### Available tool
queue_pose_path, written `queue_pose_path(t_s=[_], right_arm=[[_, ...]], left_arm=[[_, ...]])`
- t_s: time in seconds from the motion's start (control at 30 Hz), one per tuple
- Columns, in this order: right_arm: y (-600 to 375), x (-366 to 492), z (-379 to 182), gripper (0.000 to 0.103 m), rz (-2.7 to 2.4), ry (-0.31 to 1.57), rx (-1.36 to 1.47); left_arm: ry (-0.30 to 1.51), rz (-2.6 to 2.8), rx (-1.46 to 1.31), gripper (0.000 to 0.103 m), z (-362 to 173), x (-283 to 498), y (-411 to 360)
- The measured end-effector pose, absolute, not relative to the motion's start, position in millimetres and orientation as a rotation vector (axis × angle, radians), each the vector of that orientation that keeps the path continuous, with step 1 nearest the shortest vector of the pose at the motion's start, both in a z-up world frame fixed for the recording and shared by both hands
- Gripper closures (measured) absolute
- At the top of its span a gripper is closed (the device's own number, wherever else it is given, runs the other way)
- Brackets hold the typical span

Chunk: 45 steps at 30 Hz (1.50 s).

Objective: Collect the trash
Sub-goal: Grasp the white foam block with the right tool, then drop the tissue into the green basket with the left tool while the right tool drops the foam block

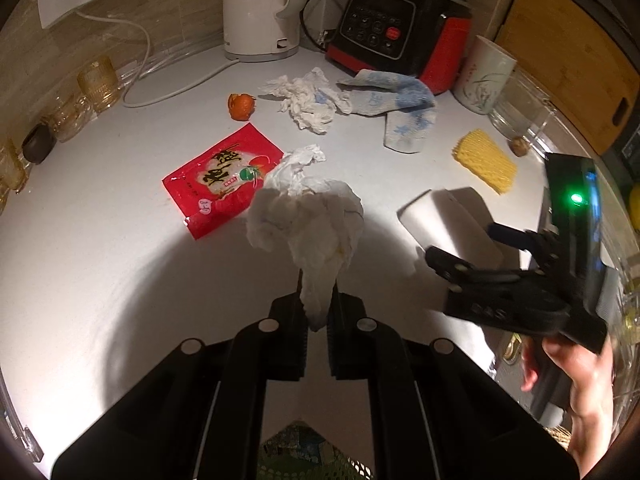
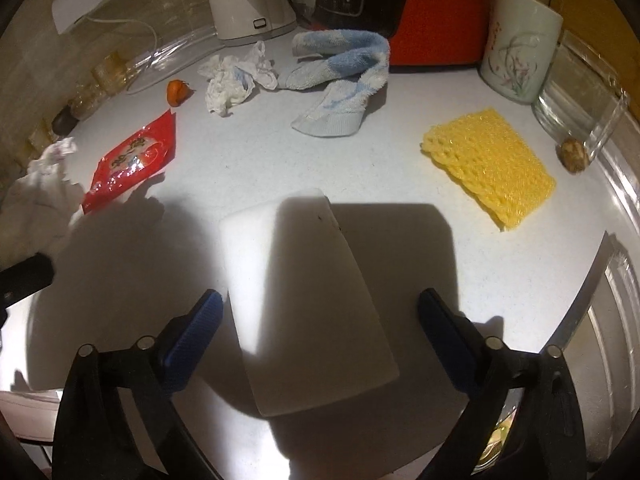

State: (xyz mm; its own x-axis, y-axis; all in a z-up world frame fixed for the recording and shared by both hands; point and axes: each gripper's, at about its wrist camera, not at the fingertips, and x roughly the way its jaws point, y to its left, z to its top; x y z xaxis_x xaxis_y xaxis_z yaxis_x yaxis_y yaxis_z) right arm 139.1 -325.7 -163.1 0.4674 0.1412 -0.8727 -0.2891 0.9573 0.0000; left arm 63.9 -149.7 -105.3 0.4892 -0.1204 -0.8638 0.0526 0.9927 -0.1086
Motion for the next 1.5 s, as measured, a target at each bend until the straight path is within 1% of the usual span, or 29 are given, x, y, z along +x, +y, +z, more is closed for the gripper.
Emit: queue_pose_path(t_s=[0.03,0.07,0.1,0.13,0.17,0.37,0.5,0.67,0.87,1.13,1.5], right_arm=[[-325,139,-163,0.011,0.262,1.052,-0.167],[-323,139,-163,0.016,0.257,1.049,-0.182],[-322,139,-163,0.023,0.251,1.045,-0.196],[-321,139,-163,0.028,0.243,1.040,-0.212],[-320,139,-162,0.039,0.244,1.036,-0.215],[-326,131,-158,0.041,0.215,1.035,-0.172],[-325,113,-143,0.041,0.198,1.015,-0.136],[-318,71,-117,0.041,0.176,0.976,-0.085],[-302,-1,-93,0.041,0.128,0.939,-0.016],[-279,-81,-91,0.040,0.046,0.937,0.077],[-241,-151,-117,0.040,-0.043,1.002,0.146]], left_arm=[[1.056,-0.113,-0.072,0.096,-104,62,-149],[1.055,-0.119,-0.071,0.096,-103,61,-149],[1.055,-0.123,-0.069,0.096,-102,59,-149],[1.054,-0.125,-0.067,0.096,-101,58,-149],[1.055,-0.127,-0.066,0.096,-100,57,-148],[1.052,-0.140,-0.058,0.096,-95,49,-143],[1.050,-0.166,-0.046,0.096,-87,40,-138],[1.042,-0.223,-0.010,0.096,-78,22,-132],[1.054,-0.333,0.069,0.096,-77,-15,-119],[1.118,-0.489,0.187,0.096,-104,-60,-103],[1.216,-0.671,0.359,0.096,-157,-112,-95]])
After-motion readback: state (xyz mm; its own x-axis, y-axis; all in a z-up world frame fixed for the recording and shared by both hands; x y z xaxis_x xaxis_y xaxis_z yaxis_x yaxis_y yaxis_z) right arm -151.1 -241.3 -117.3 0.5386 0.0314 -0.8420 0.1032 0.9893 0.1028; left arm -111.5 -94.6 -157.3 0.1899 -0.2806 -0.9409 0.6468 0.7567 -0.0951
